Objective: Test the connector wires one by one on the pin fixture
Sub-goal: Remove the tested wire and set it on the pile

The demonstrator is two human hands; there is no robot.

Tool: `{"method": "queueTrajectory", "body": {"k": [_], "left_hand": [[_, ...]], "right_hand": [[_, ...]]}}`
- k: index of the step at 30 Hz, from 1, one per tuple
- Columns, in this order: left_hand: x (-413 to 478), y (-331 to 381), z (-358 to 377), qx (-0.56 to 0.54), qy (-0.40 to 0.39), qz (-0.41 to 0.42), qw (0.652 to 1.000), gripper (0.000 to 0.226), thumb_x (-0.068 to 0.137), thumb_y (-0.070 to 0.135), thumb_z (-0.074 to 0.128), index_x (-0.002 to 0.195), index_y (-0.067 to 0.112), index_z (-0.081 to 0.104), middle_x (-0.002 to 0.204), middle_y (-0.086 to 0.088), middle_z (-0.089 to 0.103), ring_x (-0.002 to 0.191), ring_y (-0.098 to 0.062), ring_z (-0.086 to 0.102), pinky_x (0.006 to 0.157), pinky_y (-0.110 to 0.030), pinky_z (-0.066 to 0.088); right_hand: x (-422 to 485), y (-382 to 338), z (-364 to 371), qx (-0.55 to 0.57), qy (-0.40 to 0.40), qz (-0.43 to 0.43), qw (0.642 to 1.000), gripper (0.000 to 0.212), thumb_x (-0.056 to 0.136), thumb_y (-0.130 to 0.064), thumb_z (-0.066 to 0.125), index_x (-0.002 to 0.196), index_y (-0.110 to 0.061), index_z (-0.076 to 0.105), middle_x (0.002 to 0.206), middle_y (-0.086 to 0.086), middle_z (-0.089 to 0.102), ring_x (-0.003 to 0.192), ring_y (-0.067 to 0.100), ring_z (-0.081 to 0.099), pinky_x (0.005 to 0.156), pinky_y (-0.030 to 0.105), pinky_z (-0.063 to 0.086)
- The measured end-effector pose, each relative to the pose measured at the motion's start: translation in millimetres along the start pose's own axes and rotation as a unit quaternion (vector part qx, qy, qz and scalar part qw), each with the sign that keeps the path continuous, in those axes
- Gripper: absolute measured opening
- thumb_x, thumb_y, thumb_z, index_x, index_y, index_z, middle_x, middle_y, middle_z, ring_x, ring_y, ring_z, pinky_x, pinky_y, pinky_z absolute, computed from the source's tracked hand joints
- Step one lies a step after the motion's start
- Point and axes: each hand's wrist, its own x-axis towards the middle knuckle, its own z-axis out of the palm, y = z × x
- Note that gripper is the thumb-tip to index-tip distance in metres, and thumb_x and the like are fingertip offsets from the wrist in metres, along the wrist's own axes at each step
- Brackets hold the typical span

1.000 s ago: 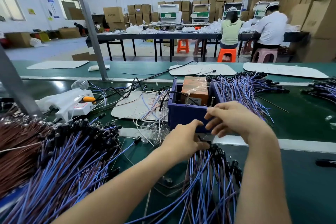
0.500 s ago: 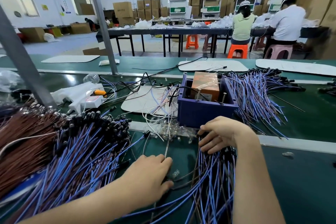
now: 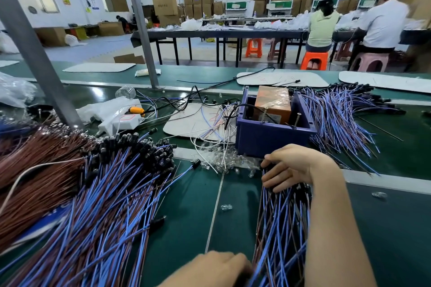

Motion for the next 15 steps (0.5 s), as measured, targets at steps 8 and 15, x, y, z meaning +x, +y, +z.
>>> {"method": "queueTrajectory", "body": {"k": [8,15], "left_hand": [[-17.0,0.0,12.8,-0.049,-0.010,0.045,0.998,0.018,0.104,0.022,0.031,0.109,0.016,0.048,0.131,-0.010,0.045,0.115,-0.016,0.048,0.093,-0.014,0.033],[-26.7,-46.1,-55.3,0.296,0.131,-0.145,0.935,0.035,0.096,0.051,0.031,0.127,0.034,0.034,0.126,0.013,0.035,0.119,-0.011,0.040,0.083,-0.029,0.044]], "right_hand": [[-6.5,3.9,-9.9,0.032,-0.005,-0.065,0.997,0.029,0.101,-0.024,0.047,0.103,0.000,0.064,0.090,0.020,0.074,0.083,0.033,0.073,0.066,0.041,0.061],[-24.4,8.5,-38.7,0.111,0.087,-0.166,0.976,0.028,0.100,-0.024,0.049,0.095,-0.004,0.068,0.082,0.016,0.074,0.066,0.024,0.071,0.056,0.026,0.057]]}}
